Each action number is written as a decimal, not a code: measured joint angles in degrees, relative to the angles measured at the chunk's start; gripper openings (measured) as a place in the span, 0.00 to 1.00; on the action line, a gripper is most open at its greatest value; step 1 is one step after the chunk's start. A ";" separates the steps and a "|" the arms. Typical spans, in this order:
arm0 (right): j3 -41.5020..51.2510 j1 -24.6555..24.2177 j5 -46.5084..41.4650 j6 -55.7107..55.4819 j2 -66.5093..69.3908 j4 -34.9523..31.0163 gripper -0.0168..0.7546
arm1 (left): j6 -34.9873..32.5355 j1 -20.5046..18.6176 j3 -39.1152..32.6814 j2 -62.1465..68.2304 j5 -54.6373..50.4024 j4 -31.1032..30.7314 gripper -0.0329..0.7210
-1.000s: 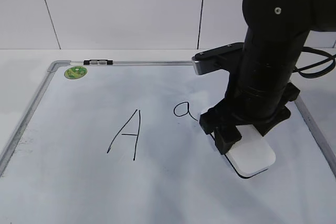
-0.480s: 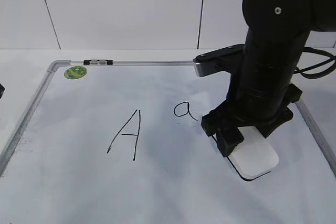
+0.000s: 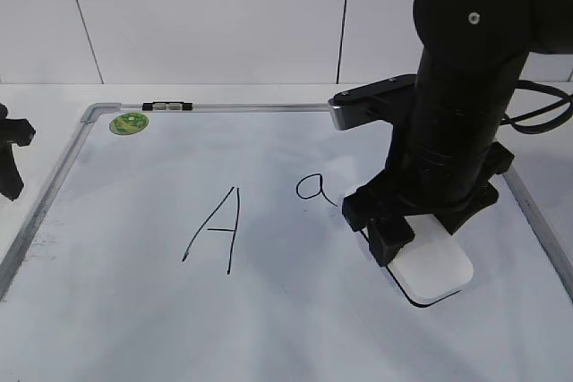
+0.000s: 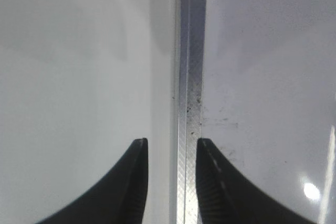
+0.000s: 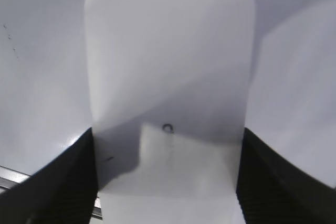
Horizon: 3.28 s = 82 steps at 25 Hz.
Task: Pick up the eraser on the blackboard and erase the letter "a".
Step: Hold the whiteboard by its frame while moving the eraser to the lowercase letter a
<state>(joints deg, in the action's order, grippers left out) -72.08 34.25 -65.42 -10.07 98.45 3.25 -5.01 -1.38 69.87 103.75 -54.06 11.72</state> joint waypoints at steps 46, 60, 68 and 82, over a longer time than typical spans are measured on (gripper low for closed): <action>-0.11 0.00 0.23 0.11 0.00 1.23 0.75 | -2.26 -0.13 1.65 8.59 -0.73 3.48 0.07; -18.84 0.00 -4.13 0.34 12.73 4.32 0.75 | -2.47 -0.13 1.65 8.59 -0.73 3.66 0.07; -24.13 0.00 -4.44 1.16 20.39 4.32 0.75 | -2.47 -0.13 1.65 8.59 -0.73 3.75 0.07; -33.21 -1.83 -4.44 1.90 27.78 3.85 0.75 | -2.47 -0.13 1.65 8.59 -0.73 3.75 0.07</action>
<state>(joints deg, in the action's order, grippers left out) -105.30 32.42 -69.86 -8.17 126.23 7.09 -7.48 -1.51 71.53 112.34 -54.79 15.47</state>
